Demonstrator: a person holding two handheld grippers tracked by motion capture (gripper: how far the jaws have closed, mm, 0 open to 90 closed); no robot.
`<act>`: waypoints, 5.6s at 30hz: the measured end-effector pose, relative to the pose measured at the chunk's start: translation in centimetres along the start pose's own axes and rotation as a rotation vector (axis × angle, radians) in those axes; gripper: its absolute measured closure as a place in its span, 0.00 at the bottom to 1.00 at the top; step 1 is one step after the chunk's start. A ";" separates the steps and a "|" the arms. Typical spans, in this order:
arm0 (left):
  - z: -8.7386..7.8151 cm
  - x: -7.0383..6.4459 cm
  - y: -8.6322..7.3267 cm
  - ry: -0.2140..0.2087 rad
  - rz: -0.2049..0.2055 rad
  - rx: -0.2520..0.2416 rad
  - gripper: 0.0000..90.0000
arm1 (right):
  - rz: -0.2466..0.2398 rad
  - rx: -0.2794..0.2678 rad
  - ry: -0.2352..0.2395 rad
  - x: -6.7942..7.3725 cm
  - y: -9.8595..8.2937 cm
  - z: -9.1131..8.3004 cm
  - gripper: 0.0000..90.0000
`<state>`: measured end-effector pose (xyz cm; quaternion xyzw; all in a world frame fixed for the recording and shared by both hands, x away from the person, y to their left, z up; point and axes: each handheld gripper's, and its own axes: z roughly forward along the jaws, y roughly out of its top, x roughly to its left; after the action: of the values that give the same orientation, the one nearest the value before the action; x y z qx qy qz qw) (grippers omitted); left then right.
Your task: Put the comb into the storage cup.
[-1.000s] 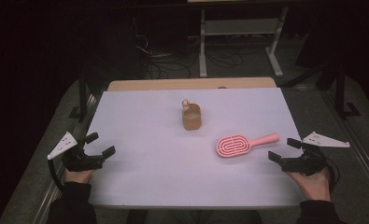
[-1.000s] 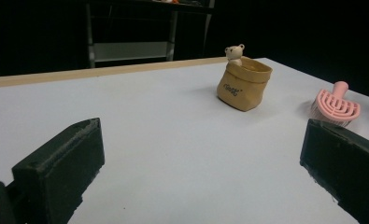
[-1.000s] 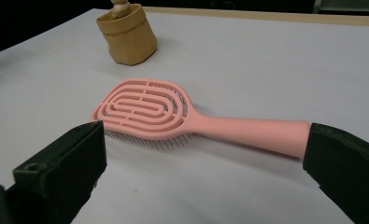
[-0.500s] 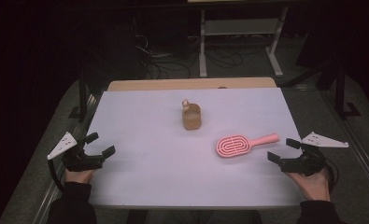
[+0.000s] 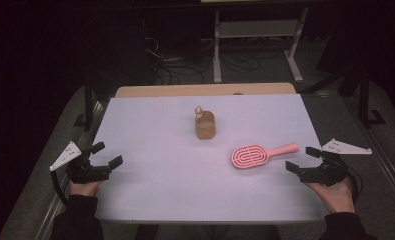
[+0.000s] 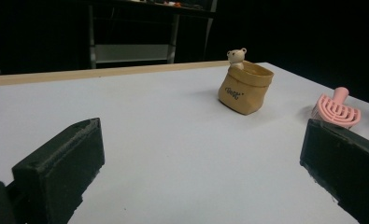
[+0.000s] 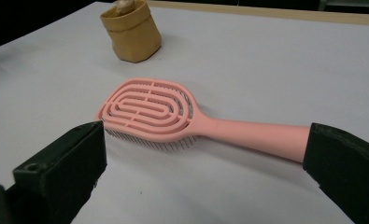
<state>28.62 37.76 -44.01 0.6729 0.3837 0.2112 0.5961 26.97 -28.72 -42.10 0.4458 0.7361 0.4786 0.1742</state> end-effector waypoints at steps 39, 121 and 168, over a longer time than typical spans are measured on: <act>0.2 0.0 -0.1 -0.006 0.000 0.003 0.00 | -0.199 0.228 0.021 0.1 6.1 2.4 0.00; 0.4 0.0 -0.4 0.009 0.007 0.026 0.00 | -0.898 0.725 0.321 0.1 7.8 11.3 0.29; 0.4 0.0 -0.5 0.005 0.003 0.025 0.00 | -0.926 0.838 0.324 0.3 6.7 13.4 0.76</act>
<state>28.81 37.53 -44.57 0.6803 0.3869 0.2089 0.5865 39.25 -20.10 -42.76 0.0344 0.9937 0.0873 0.0605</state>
